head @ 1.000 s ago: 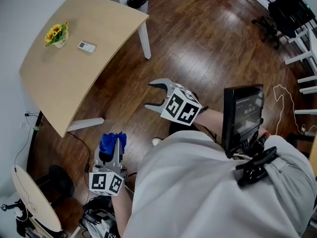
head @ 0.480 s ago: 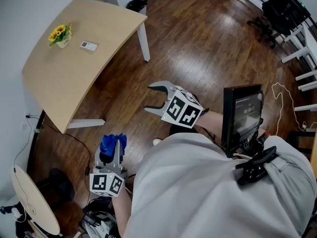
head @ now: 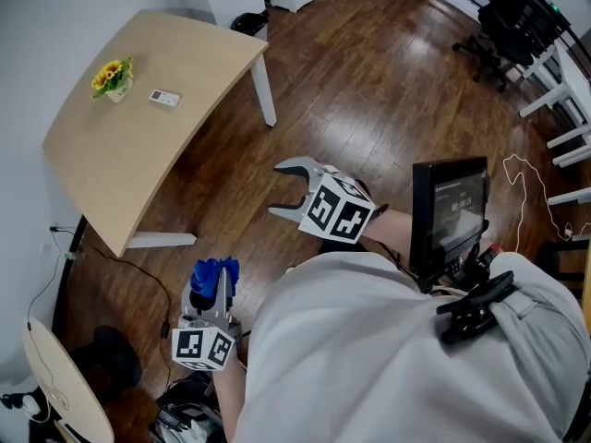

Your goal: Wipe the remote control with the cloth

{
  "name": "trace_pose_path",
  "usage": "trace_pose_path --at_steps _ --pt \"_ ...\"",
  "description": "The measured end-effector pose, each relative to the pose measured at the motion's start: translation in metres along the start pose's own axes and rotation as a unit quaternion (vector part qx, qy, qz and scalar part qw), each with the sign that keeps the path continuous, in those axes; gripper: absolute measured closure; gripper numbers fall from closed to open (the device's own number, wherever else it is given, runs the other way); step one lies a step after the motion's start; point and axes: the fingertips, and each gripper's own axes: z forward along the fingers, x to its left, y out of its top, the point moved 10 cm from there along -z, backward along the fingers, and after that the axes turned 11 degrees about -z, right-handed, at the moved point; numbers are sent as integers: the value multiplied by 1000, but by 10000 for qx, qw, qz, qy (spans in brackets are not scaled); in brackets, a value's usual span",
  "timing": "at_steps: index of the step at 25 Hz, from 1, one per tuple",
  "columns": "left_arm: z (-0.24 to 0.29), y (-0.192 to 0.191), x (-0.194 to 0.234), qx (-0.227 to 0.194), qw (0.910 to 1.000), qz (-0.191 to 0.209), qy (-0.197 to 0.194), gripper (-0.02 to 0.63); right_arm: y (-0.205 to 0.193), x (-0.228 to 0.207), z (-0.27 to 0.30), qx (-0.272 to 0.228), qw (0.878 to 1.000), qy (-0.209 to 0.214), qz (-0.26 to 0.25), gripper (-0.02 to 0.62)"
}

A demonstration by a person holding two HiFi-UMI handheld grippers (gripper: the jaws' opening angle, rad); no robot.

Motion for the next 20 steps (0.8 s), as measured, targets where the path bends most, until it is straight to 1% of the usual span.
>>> trace_pose_path --at_steps 10,12,16,20 --pt "-2 -5 0 -27 9999 73 -105 460 -1 8 -6 74 9999 -58 -89 310" --pt "-4 -10 3 -55 9998 93 -141 460 0 12 -6 145 9996 -86 -211 311" --pt "-7 -13 2 -74 9998 90 -136 460 -1 21 -4 382 9971 -147 -649 313" --pt "-9 -7 -5 6 10000 73 -38 460 -1 24 -4 438 9966 -99 -692 313"
